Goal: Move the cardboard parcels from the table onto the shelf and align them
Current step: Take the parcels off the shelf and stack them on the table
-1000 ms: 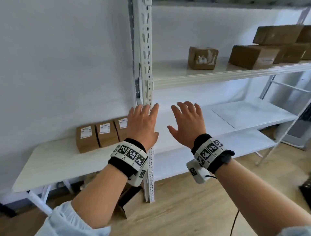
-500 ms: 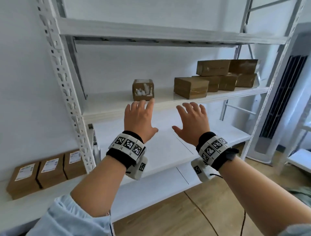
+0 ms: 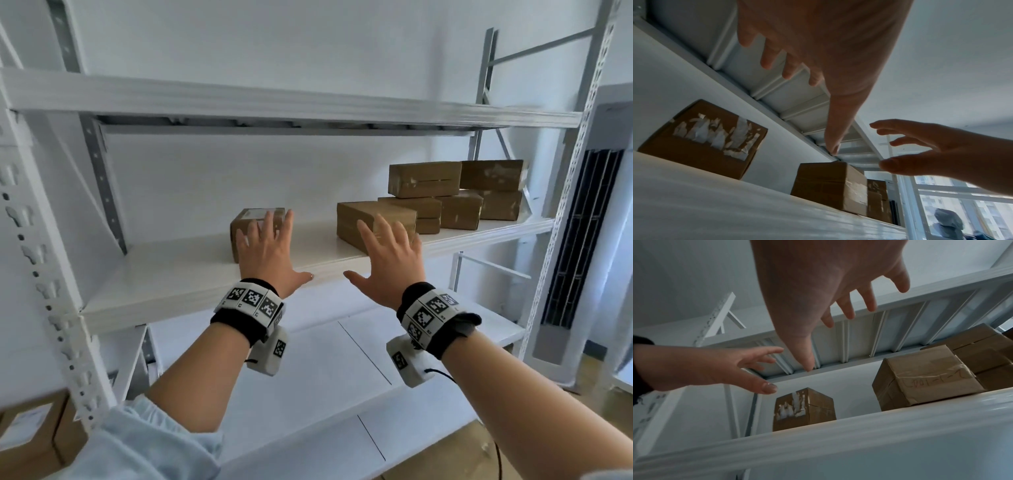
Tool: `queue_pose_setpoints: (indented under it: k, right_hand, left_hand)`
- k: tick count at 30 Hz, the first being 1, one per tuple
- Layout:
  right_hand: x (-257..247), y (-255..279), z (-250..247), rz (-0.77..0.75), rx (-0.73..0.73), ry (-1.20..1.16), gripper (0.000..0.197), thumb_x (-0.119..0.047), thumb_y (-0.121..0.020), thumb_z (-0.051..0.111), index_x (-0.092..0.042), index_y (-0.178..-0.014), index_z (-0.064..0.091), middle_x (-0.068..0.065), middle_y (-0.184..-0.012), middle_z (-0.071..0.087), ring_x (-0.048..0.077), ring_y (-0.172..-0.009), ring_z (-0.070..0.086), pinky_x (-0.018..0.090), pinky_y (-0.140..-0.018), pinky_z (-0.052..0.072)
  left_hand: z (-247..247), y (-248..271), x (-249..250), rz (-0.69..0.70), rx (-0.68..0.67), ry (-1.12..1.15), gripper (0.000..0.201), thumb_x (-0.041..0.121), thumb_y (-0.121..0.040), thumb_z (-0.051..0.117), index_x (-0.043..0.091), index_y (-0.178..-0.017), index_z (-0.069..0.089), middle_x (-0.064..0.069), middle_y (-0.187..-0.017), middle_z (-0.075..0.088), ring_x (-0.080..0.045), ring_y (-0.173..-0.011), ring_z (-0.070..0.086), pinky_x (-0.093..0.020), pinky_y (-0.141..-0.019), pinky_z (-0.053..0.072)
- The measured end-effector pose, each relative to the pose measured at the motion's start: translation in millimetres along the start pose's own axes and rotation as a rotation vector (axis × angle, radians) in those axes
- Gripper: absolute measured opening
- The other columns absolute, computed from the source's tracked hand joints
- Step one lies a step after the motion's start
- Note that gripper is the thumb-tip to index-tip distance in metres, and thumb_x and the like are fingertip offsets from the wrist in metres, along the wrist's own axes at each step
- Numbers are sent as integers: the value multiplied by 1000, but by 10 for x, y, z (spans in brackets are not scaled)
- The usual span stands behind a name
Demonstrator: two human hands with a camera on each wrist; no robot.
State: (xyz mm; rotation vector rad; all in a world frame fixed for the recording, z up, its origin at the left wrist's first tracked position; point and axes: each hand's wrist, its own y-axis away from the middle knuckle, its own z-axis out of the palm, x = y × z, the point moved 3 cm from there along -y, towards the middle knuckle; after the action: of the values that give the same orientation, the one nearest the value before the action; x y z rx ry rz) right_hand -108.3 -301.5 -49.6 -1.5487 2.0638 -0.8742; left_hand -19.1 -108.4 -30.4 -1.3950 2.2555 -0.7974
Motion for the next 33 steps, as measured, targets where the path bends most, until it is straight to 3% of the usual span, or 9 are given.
queue_pose_setpoints:
  k: [4,12,16,20,25,30,33]
  right_hand:
    - [101,-545,350,17,-69,31,98,-72,-81,56,-28,-157,12,8,-163,13,40,-146,18,63,-113,24]
    - [557,-1358,923,144,-116,32,97,-74,-79,56,-28,-154,15,9,-162,17,36,-144,23,60,-111,29]
    - [660,-1496,1117,163,-148,33,91,-76,-79,54,-28,-150,22,10,-157,25,36,-140,29,60,-109,29]
    - [663,-1599,1165,143,-144,11,84,-77,-78,52,-28,-144,36,7,-149,38,35,-136,35,59,-104,31]
    - [726,-1698,1167,146,-159,-31,78,-78,-79,50,-23,-135,51,6,-141,47,34,-131,39,55,-102,33]
    - [983,-1699,1210,265,-225,-79,93,-92,-68,42,-26,-135,51,9,-147,38,42,-137,26,72,-108,17]
    - [1109,-1687,1240,350,-317,-181,106,-97,-59,43,-30,-140,44,10,-149,32,45,-138,23,73,-107,21]
  left_hand:
    - [313,-535,-210,-90,14,-7,123,83,-62,65,31,-156,4,-12,-161,17,-38,-146,18,-54,-117,18]
    - [893,-1224,-415,-283,-140,51,113,84,-65,60,31,-154,12,-13,-160,19,-45,-143,18,-67,-113,17]
    - [1000,-1346,-337,-366,-188,73,86,71,-74,57,31,-146,33,-11,-155,27,-44,-141,18,-71,-108,21]
    - [1012,-1441,-124,-341,-214,28,63,59,-75,57,31,-132,50,-11,-141,39,-41,-131,27,-63,-101,33]
    - [990,-1512,84,-325,-203,18,58,53,-71,61,29,-124,56,-8,-137,36,-39,-127,28,-59,-99,35]
    - [866,-1560,320,-288,-145,42,48,50,-75,60,22,-114,63,-5,-138,36,-38,-125,29,-60,-99,33]
    - [793,-1597,454,-263,-111,60,45,51,-77,60,20,-110,65,-4,-141,36,-37,-126,29,-60,-99,33]
